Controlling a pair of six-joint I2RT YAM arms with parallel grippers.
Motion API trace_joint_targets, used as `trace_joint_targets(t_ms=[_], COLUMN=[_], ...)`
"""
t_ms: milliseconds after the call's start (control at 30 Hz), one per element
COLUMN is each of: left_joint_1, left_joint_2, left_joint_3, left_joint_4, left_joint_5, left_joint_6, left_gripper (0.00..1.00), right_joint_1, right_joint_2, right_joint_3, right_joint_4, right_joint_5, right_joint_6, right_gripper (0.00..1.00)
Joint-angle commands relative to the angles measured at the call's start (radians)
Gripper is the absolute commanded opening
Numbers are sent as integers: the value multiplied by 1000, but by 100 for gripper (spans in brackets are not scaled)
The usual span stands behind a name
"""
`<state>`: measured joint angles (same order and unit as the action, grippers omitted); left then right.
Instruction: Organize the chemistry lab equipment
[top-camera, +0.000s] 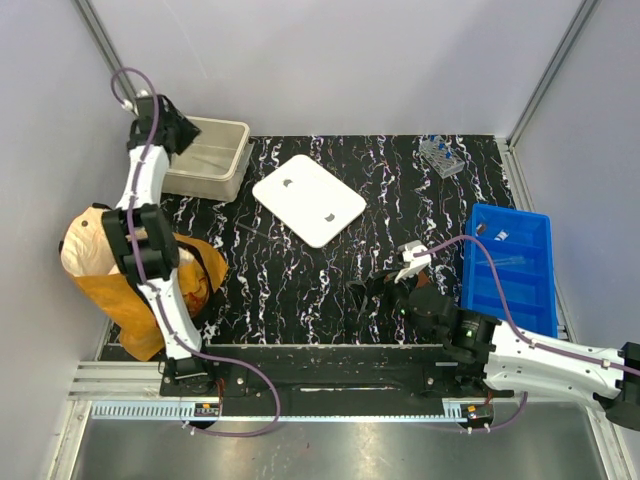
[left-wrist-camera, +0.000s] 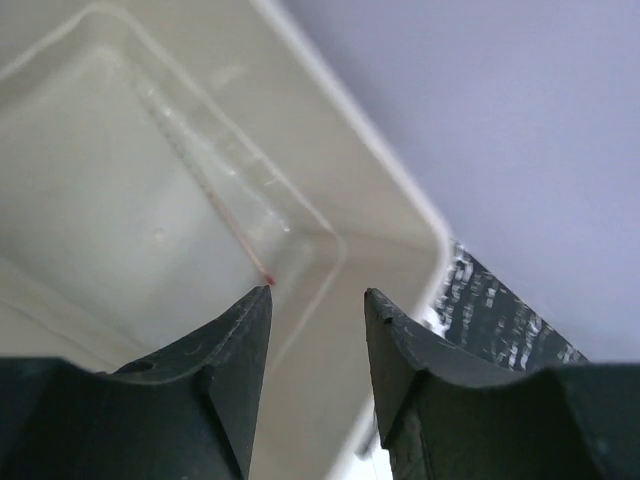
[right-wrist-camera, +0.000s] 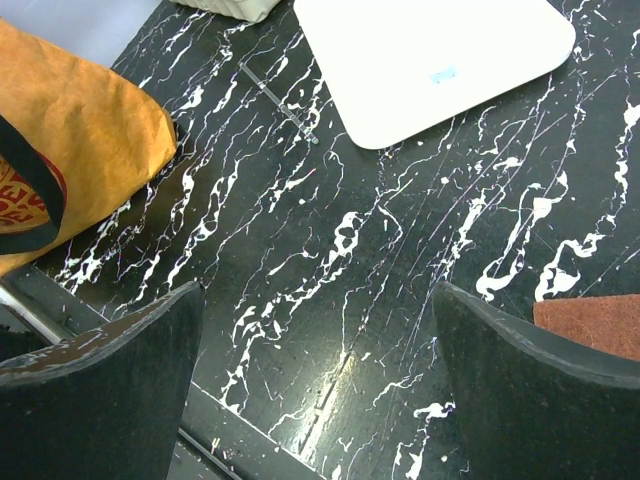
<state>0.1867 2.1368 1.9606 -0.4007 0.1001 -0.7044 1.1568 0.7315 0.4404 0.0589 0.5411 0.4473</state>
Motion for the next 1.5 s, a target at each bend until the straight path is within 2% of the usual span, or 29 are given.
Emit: trace_joint_targets(t_ms=[0,133,367,433,567,700,867,1067,1367,1467], left_joint_1=[-19,-41,-137,-182,-285,-342,-401,-513,-521,-521], left_joint_2=[-260,-424,-722,-794,-943,-1090,-1031,-928,-749,-701], left_joint_3=[6,-77,-328,-412,-607,-842,-914,-890,-842,-815], left_joint_4=[4,-33,-93,-110,-119,-84,-108,-92,-93,-160], left_joint_5=[36,13,-95,-151,-166,-188,-192,-327,-424,-508], left_joint_6=[115,187,256,253,198,138,108,-19,-374,-513], left_gripper=[47,50,52,52,54,59,59,61,60,60], right_joint_1=[3,3,3,3,3,3,3,3,3,3], right_joint_2=[-3,-3,-17,-26,-49,-72,-93,-84,-113,-126], right_joint_3=[58,76,97,93,74,60,32,34,35,38], right_joint_4=[-42,-125,-223,-225,-220,-228,-209,-195,-220,-234], right_joint_5=[36,75,73,53,0,-15,-17,-18,-18,-12], right_joint_6=[-10,16,76,90,119,134,146,148,157,157], right_gripper=[100,100,100,100,98,96,96,95,93,93])
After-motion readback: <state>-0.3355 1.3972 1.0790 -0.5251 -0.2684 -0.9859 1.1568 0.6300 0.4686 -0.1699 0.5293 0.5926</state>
